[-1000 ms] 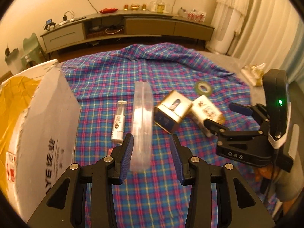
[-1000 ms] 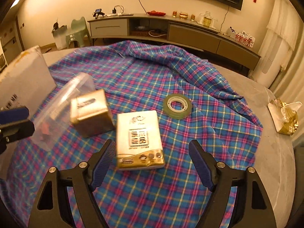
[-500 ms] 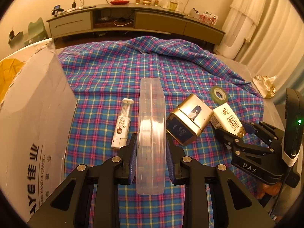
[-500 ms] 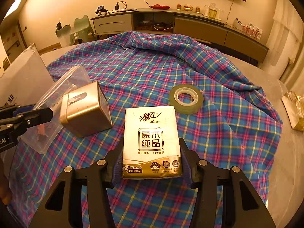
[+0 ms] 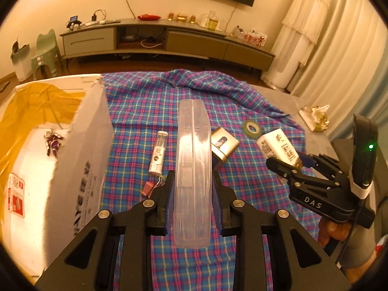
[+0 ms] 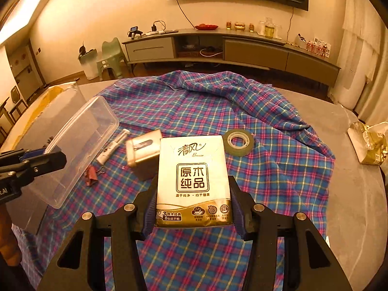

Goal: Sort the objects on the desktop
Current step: 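Lift the container with the left tool while the right tool carries the tissue pack toward the box, then move the clear container with the left tool while the right tool brings the tissue pack over the box, then open the left tool to drop the container while the right tool opens, dropping the tissue pack, then move both open tools back over the plaid cloth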

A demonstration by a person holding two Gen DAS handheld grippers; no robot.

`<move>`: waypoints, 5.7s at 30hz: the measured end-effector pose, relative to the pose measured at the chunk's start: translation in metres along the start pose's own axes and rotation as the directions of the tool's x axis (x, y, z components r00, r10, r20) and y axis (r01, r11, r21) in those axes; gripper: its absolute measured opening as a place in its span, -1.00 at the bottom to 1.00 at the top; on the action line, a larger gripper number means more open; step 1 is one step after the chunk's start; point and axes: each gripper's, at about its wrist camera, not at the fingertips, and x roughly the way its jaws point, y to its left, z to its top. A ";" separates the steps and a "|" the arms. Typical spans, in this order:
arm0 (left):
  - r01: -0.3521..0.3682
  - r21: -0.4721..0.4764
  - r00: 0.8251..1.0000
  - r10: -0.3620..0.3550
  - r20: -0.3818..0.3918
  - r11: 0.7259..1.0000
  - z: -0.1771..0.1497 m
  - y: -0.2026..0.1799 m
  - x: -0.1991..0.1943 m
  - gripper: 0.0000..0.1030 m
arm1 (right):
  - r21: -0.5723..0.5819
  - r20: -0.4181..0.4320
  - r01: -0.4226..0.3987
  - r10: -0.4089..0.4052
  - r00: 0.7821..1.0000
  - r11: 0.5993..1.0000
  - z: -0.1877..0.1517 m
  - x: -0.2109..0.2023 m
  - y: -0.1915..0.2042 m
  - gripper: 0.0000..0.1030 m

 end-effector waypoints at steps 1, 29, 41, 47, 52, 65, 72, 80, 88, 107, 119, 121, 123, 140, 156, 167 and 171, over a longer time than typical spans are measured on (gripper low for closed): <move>0.007 0.002 1.000 -0.007 -0.001 1.000 -0.001 0.000 -0.004 -0.47 | 0.000 0.000 -0.003 0.003 1.000 1.000 -0.001 -0.003 0.002 0.02; 0.099 -0.012 0.985 -0.096 0.140 0.995 -0.038 0.034 -0.124 -0.47 | -0.029 0.084 -0.008 0.010 0.996 1.000 -0.056 -0.095 0.107 0.02; 0.102 -0.066 0.980 -0.089 0.179 0.993 -0.056 0.070 -0.148 -0.46 | -0.107 0.110 -0.026 0.038 0.993 0.994 -0.066 -0.131 0.160 0.02; 0.110 -0.101 0.975 -0.087 0.203 0.989 -0.058 0.091 -0.156 -0.46 | -0.135 0.130 -0.046 0.063 0.990 0.990 -0.060 -0.148 0.180 0.02; 0.110 -0.124 0.975 -0.082 0.209 0.986 -0.058 0.108 -0.158 -0.46 | -0.166 0.138 -0.050 0.073 0.988 0.985 -0.051 -0.152 0.197 0.02; 0.091 -0.215 0.971 -0.039 0.236 0.972 -0.055 0.162 -0.174 -0.46 | -0.269 0.138 -0.112 0.153 0.978 0.957 -0.019 -0.145 0.256 0.02; 0.061 -0.298 0.971 0.013 0.240 0.953 -0.047 0.203 -0.175 -0.46 | -0.352 0.115 -0.137 0.187 0.976 0.926 0.003 -0.128 0.292 0.02; 0.032 -0.385 0.982 0.043 0.185 0.922 -0.044 0.237 -0.160 -0.46 | -0.416 0.062 -0.151 0.193 0.979 0.897 0.029 -0.094 0.318 0.02; 0.007 -0.415 0.991 0.050 0.126 0.910 -0.042 0.242 -0.139 -0.46 | -0.455 -0.015 -0.154 0.166 0.986 0.877 0.052 -0.047 0.328 0.02; -0.085 -0.436 0.996 0.071 -0.049 0.896 -0.028 0.232 -0.078 -0.46 | -0.596 -0.157 -0.081 -0.018 0.987 0.799 0.096 0.066 0.316 0.03; -0.107 -0.446 0.993 0.074 -0.091 0.889 -0.021 0.234 -0.062 -0.43 | -0.684 -0.195 -0.047 -0.121 0.973 0.728 0.103 0.105 0.317 0.03; -0.104 -0.453 0.993 0.070 -0.090 0.885 -0.021 0.236 -0.063 -0.42 | -0.689 -0.197 -0.046 -0.127 0.972 0.723 0.105 0.107 0.316 0.03; -0.103 -0.458 0.994 0.071 -0.087 0.883 -0.021 0.237 -0.064 -0.39 | -0.695 -0.194 -0.038 -0.137 0.971 0.718 0.105 0.109 0.315 0.05; -0.100 -0.482 0.995 0.085 -0.053 0.870 -0.022 0.252 -0.080 -0.37 | -0.706 -0.182 -0.035 -0.133 0.974 0.708 0.098 0.086 0.315 0.16; -0.089 -0.462 0.995 0.100 -0.002 0.882 -0.026 0.253 -0.102 -0.37 | -0.705 -0.203 -0.067 -0.110 0.973 0.706 0.086 0.052 0.333 0.16; -0.129 -0.401 0.984 0.169 0.065 0.907 -0.028 0.242 -0.126 -0.37 | -0.683 -0.198 -0.082 -0.075 0.977 0.725 0.075 0.021 0.337 0.18; -0.134 -0.382 0.978 0.184 0.097 0.914 -0.030 0.238 -0.135 -0.37 | -0.663 -0.190 -0.095 -0.045 0.981 0.742 0.072 0.005 0.336 0.22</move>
